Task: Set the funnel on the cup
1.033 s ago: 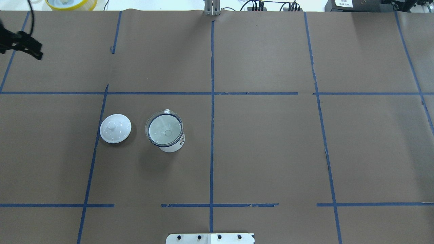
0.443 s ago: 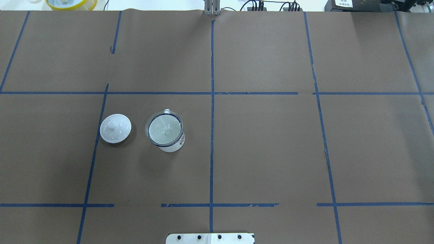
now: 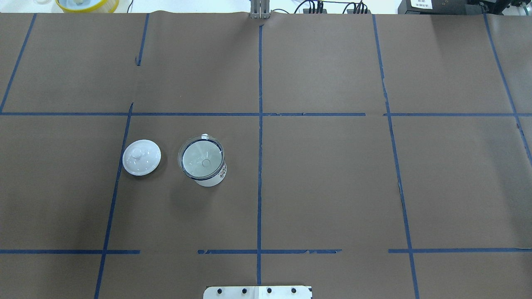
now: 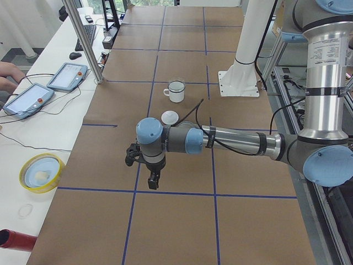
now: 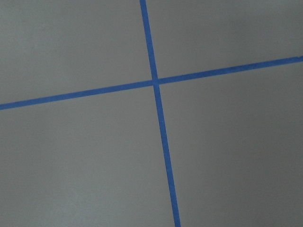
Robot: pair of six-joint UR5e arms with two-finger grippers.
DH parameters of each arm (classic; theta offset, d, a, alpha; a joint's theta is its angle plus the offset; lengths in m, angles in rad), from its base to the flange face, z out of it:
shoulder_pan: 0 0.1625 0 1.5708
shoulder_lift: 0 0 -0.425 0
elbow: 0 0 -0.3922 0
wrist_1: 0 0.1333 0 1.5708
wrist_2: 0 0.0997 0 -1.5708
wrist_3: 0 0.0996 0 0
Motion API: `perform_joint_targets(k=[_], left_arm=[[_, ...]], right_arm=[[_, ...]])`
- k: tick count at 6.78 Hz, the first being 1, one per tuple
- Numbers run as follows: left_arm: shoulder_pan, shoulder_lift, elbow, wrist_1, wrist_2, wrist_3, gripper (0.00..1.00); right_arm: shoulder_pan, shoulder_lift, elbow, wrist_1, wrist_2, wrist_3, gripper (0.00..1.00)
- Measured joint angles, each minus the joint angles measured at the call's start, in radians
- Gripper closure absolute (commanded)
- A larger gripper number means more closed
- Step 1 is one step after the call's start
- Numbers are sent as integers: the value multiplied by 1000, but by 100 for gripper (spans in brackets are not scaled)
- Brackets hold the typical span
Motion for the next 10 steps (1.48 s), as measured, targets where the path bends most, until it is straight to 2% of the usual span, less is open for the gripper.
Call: perform_joint_targets(k=[3,10], left_arm=[[-43,6,22,-8,-12,6,0],[-50,6,25,-6,-5,6,0]], right_arm=[[0,0,0,0,0,0,0],[0,0,0,0,0,0,0]])
